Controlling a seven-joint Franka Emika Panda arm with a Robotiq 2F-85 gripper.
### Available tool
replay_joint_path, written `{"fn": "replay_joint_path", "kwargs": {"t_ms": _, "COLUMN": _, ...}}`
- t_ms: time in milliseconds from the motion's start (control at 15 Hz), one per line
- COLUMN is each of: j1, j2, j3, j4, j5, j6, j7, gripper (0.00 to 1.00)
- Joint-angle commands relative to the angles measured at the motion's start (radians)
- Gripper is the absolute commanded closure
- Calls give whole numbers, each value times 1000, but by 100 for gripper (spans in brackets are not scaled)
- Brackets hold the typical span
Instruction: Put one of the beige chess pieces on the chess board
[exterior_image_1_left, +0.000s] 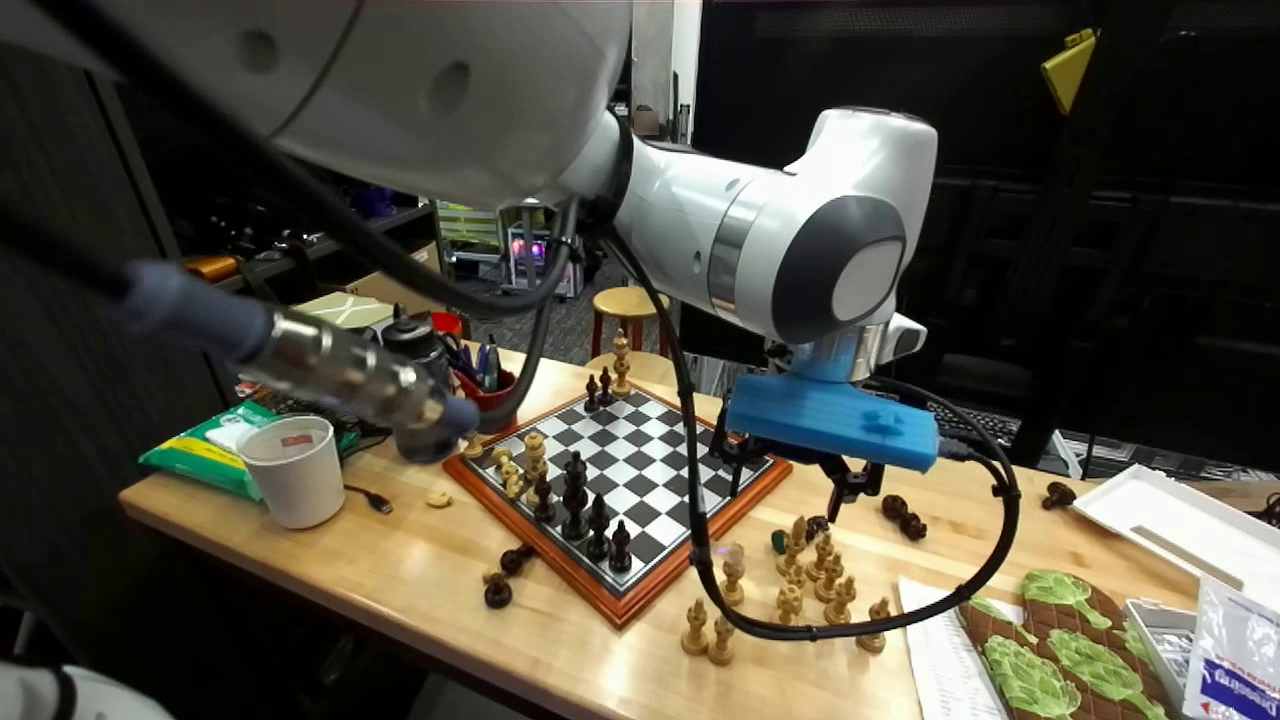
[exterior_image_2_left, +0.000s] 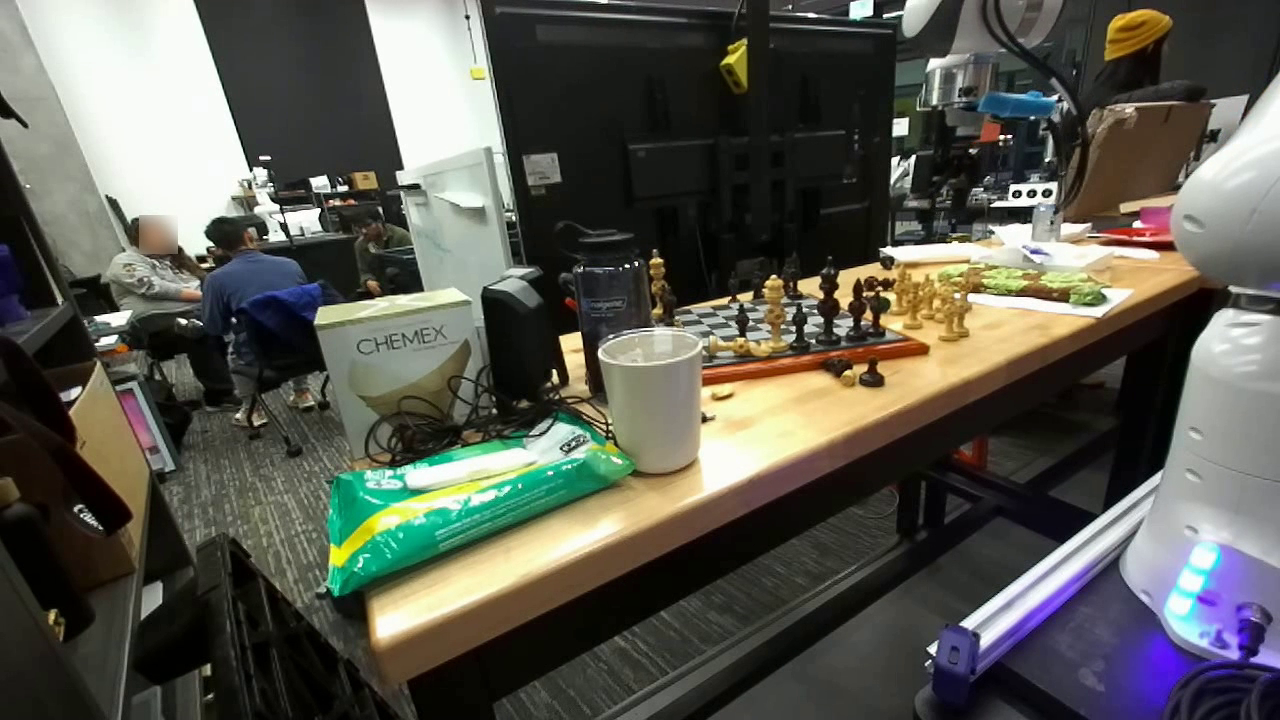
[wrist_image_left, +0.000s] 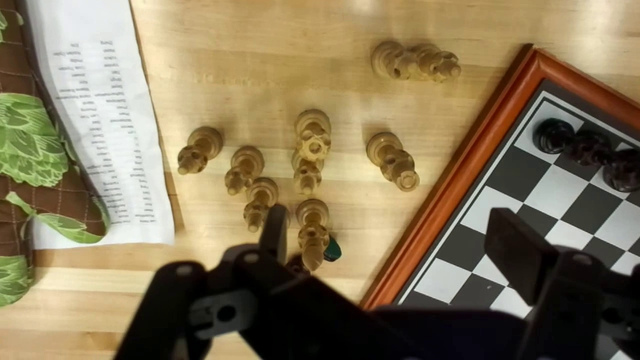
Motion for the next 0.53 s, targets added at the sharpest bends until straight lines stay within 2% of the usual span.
{"fn": "replay_joint_path", "kwargs": {"t_ms": 0, "j1": -19, "j2": 30, "j3": 33, "j4": -39, "j5": 28, "j6": 80, "j7": -16, "gripper": 0}}
{"fn": "replay_joint_path", "kwargs": {"t_ms": 467, "j1": -37, "j2": 93, "j3": 46, "j4": -108, "j5": 54, "j6": 228, "j7": -12, "gripper": 0}}
